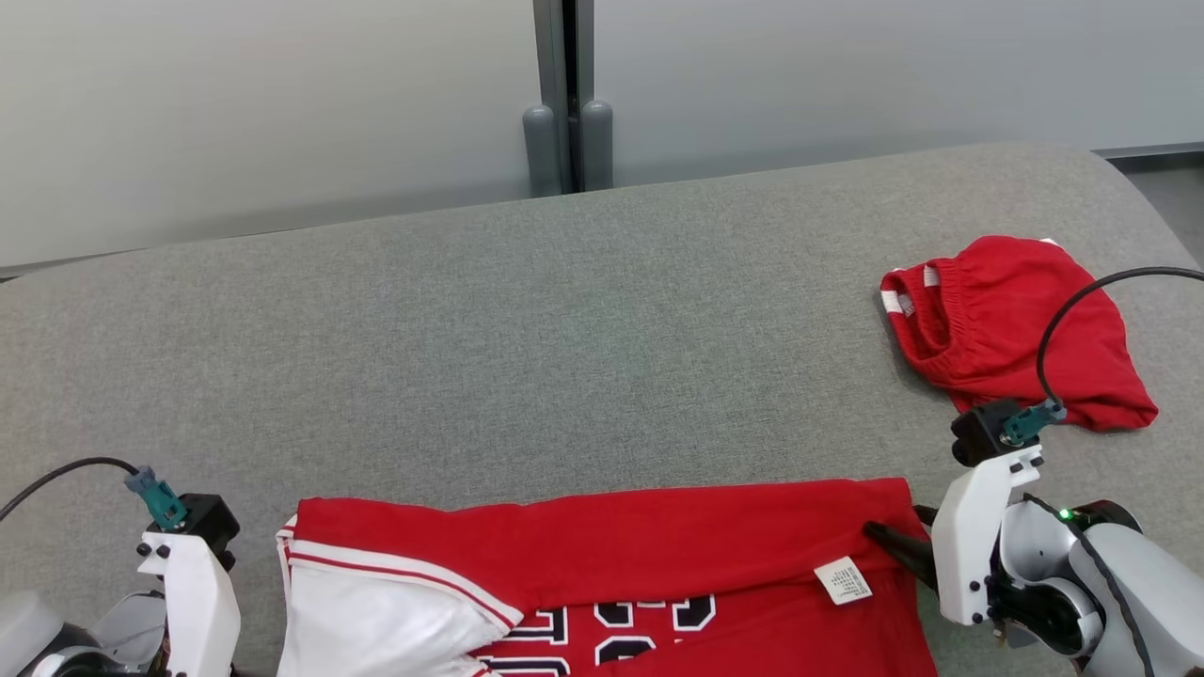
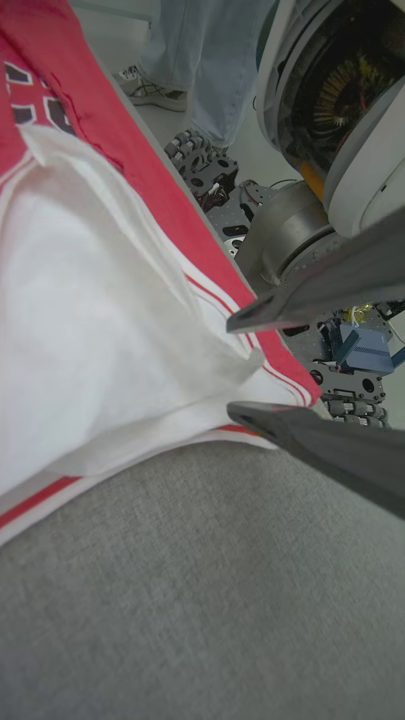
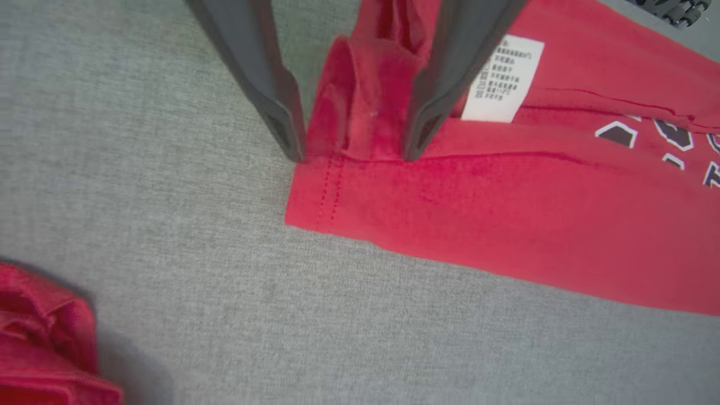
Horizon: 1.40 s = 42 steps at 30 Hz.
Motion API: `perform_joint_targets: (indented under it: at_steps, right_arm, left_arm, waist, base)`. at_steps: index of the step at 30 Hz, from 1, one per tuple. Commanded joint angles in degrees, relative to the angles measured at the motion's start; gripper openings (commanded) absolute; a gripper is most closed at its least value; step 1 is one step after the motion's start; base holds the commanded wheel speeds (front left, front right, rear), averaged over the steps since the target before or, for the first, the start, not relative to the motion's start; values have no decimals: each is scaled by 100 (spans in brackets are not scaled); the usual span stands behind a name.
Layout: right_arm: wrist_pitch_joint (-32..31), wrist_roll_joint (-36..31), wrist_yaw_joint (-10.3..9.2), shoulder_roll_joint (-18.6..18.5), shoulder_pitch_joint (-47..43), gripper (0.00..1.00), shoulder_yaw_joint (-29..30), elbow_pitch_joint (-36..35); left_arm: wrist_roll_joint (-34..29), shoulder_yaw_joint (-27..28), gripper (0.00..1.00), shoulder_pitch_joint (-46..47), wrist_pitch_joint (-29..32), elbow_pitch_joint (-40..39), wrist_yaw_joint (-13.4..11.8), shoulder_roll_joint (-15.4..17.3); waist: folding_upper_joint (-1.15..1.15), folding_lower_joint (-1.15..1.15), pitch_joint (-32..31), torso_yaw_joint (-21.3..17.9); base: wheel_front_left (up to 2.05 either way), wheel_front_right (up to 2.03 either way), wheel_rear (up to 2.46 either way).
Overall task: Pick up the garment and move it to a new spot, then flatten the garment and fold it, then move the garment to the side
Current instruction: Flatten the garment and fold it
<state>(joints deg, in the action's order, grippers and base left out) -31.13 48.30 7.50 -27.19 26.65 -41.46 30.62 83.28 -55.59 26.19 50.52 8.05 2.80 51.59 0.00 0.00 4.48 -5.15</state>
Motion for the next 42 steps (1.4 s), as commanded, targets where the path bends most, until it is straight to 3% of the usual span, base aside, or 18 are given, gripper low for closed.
perform_joint_targets:
  at_steps: [1,8,13,17,20,27,31,33,39,42]
  right_arm:
    - [73,36,-2,-18,-79,100,30,-18]
    - [793,218,-2,-90,-204,100,541,-471]
    - [1854,28,-2,-71,-379,100,1137,-879]
    - [2727,-345,-2,140,-623,100,1688,-1048]
    - [3288,-689,-2,393,-858,100,2152,-1134]
    - [3946,-1381,-2,1132,-1617,100,3209,-1350]
    - [3955,-1704,-2,1542,-2075,100,3618,-1423]
    - [3864,-1951,-2,1735,-2291,100,3767,-1545]
    - [3588,-2517,-2,1849,-2443,100,3826,-1755]
    - [3476,-2612,-2,1868,-2459,100,3865,-1799]
  left_arm:
    - [33,23,100,-44,-62,37,25,6]
    - [-40,477,100,81,-813,-166,112,150]
    - [-517,935,100,-30,-2116,-461,44,278]
    - [-1023,1325,100,-283,-3592,-599,-254,123]
    - [-1383,1534,100,-532,-4557,-645,-619,3]
    - [-1902,1888,100,-1191,-6266,-647,-1358,-394]
    - [-2237,2267,100,-1597,-6552,-636,-1603,-785]
    - [-2748,2837,100,-1985,-6572,-741,-1698,-1150]
    - [-3742,3672,100,-2770,-6572,-815,-1540,-1951]
    - [-3948,3808,100,-2913,-6573,-785,-1467,-2152]
  waist:
    - [0,0,-40,4]
    - [0,0,-249,65]
    - [0,0,-346,104]
    - [0,0,-404,173]
    - [0,0,-444,225]
    - [0,0,-557,393]
    - [0,0,-606,433]
    - [0,0,-608,434]
    - [0,0,-595,387]
    - [0,0,-592,382]
  base:
    - [0,0,0]
    - [0,0,0]
    - [0,0,0]
    - [0,0,0]
    - [0,0,0]
    - [0,0,0]
    - [0,0,0]
    - [0,0,0]
    - [0,0,0]
    - [0,0,0]
